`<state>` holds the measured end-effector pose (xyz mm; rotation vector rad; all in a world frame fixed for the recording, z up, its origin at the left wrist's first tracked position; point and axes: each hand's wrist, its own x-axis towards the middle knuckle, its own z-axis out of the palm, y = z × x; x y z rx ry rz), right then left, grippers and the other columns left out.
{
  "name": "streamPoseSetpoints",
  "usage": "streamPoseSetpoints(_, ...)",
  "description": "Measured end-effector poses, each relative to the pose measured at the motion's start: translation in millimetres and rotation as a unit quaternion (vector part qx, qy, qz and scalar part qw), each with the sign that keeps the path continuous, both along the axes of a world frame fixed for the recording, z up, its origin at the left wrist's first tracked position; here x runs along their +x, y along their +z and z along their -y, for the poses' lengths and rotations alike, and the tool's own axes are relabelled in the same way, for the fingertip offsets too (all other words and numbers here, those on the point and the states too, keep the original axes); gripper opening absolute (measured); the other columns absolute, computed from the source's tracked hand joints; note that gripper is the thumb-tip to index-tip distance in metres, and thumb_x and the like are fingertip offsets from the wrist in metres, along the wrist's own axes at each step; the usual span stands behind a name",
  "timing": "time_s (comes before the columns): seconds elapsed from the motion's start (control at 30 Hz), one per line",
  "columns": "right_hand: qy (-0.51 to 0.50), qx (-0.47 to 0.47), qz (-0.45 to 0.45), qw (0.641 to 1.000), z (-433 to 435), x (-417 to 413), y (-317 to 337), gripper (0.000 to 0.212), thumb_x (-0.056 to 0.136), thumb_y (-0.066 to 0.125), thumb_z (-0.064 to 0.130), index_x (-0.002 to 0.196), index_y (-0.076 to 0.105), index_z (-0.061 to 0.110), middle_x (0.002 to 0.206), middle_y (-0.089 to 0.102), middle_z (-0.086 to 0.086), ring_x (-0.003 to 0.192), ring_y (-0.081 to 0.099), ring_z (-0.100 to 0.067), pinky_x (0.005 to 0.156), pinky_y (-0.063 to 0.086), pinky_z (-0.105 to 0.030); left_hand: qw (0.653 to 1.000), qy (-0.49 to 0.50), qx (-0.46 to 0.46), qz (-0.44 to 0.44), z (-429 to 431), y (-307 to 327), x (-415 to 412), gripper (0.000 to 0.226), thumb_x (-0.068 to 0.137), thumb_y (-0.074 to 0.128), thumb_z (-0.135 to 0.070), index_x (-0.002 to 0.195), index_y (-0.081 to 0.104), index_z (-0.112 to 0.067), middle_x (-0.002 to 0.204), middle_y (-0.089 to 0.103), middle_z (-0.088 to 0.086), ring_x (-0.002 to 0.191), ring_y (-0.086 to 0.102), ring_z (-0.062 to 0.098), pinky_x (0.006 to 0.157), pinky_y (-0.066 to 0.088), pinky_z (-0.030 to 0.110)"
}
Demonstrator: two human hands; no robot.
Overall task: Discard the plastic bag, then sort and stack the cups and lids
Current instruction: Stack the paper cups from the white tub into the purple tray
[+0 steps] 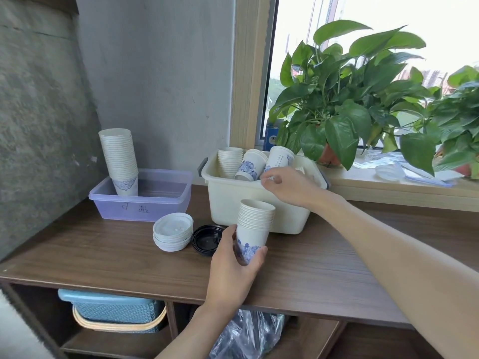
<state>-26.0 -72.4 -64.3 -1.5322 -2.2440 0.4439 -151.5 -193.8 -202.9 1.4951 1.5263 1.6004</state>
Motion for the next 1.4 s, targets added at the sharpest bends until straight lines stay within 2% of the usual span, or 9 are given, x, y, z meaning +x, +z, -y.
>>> streamPoseSetpoints(0.13, 0.028, -0.076, -0.111, 0.991, -1, -9, 7, 0.035, 0.095, 0.049, 0.024, 0.109, 0.064, -0.003, 0.125, 0.059, -0.018, 0.118, 0.054, -0.034, 0.101, 0.043, -0.036, 1.000, -0.003, -0.003, 0.005, 0, 0, 0, 0.050, 0.078, 0.079, -0.029, 0.109, 0.045, -0.050, 0.104, 0.064, -0.021, 0.093, 0.061, -0.004, 0.078, 0.046, 0.010)
streamPoseSetpoints(0.23, 0.038, -0.078, -0.163, 0.983, 2, -14, 12, 0.028, 0.096, 0.051, 0.017, 0.117, 0.066, 0.007, 0.129, 0.061, -0.003, 0.116, 0.056, -0.017, 0.096, 0.044, -0.026, 1.000, -0.005, -0.003, 0.009, 0, 0, 0, 0.049, 0.078, 0.079, -0.030, 0.110, 0.046, -0.050, 0.104, 0.065, -0.021, 0.093, 0.062, -0.003, 0.079, 0.047, 0.012)
streamPoseSetpoints(0.33, 0.055, -0.019, -0.176, 0.983, 4, -16, 12, 0.030, 0.092, 0.059, 0.016, 0.121, 0.065, 0.018, 0.124, 0.062, -0.007, 0.113, 0.056, -0.019, 0.095, 0.045, -0.032, 1.000, -0.002, -0.001, 0.007, 0, 1, 0, 0.049, 0.078, 0.079, -0.029, 0.108, 0.046, -0.049, 0.102, 0.065, -0.020, 0.091, 0.062, -0.003, 0.076, 0.045, 0.009)
streamPoseSetpoints(0.43, 0.054, 0.081, -0.198, 0.975, 8, -16, 13, 0.029, 0.086, 0.064, 0.011, 0.114, 0.068, 0.019, 0.118, 0.064, 0.002, 0.104, 0.055, -0.008, 0.094, 0.042, -0.023, 1.000, -0.004, -0.001, 0.006, 1, 2, 0, 0.050, 0.078, 0.079, -0.029, 0.109, 0.046, -0.048, 0.102, 0.065, -0.020, 0.092, 0.061, -0.004, 0.075, 0.043, 0.007)
streamPoseSetpoints(0.53, 0.050, 0.171, -0.256, 0.950, 13, -12, 16, 0.021, 0.083, 0.066, 0.003, 0.099, 0.071, 0.016, 0.097, 0.064, 0.007, 0.082, 0.053, 0.002, 0.075, 0.038, -0.008, 1.000, -0.004, -0.005, 0.002, 1, 1, 0, 0.050, 0.078, 0.079, -0.031, 0.109, 0.046, -0.049, 0.103, 0.065, -0.020, 0.092, 0.061, -0.003, 0.076, 0.043, 0.008)
streamPoseSetpoints(0.63, 0.051, 0.189, -0.307, 0.931, 19, -3, 22, 0.023, 0.083, 0.062, -0.003, 0.092, 0.067, 0.017, 0.091, 0.064, 0.013, 0.088, 0.059, -0.003, 0.078, 0.041, -0.009, 1.000, -0.003, -0.007, -0.001, 0, 1, 0, 0.049, 0.078, 0.080, -0.031, 0.109, 0.046, -0.049, 0.103, 0.065, -0.020, 0.092, 0.061, -0.003, 0.076, 0.044, 0.008)
streamPoseSetpoints(0.87, 0.100, 0.183, -0.294, 0.933, 49, 17, 30, 0.033, 0.081, 0.063, -0.007, 0.106, 0.056, 0.015, 0.090, 0.064, 0.006, 0.079, 0.057, 0.003, 0.076, 0.044, -0.011, 1.000, -0.007, -0.008, 0.001, 1, 0, 1, 0.050, 0.078, 0.078, -0.034, 0.115, 0.047, -0.043, 0.104, 0.065, -0.019, 0.092, 0.060, -0.002, 0.076, 0.044, 0.009)
streamPoseSetpoints(1.13, 0.142, 0.092, -0.210, 0.963, 67, 25, 14, 0.018, 0.087, 0.066, 0.010, 0.104, 0.067, 0.013, 0.095, 0.068, 0.004, 0.087, 0.060, -0.002, 0.078, 0.037, -0.003, 1.000, -0.012, -0.006, -0.005, 1, -1, 1, 0.057, 0.077, 0.079, -0.037, 0.123, 0.045, -0.040, 0.107, 0.064, -0.020, 0.095, 0.062, -0.001, 0.080, 0.047, 0.014)
streamPoseSetpoints(1.4, 0.142, 0.025, -0.197, 0.970, 74, 20, -8, 0.015, 0.091, 0.061, 0.014, 0.100, 0.072, 0.022, 0.099, 0.071, 0.009, 0.090, 0.062, -0.005, 0.081, 0.047, -0.015, 1.000, -0.018, 0.000, -0.002, 3, 2, 2, 0.057, 0.078, 0.079, -0.031, 0.124, 0.044, -0.036, 0.107, 0.064, -0.019, 0.092, 0.061, -0.003, 0.076, 0.044, 0.008)
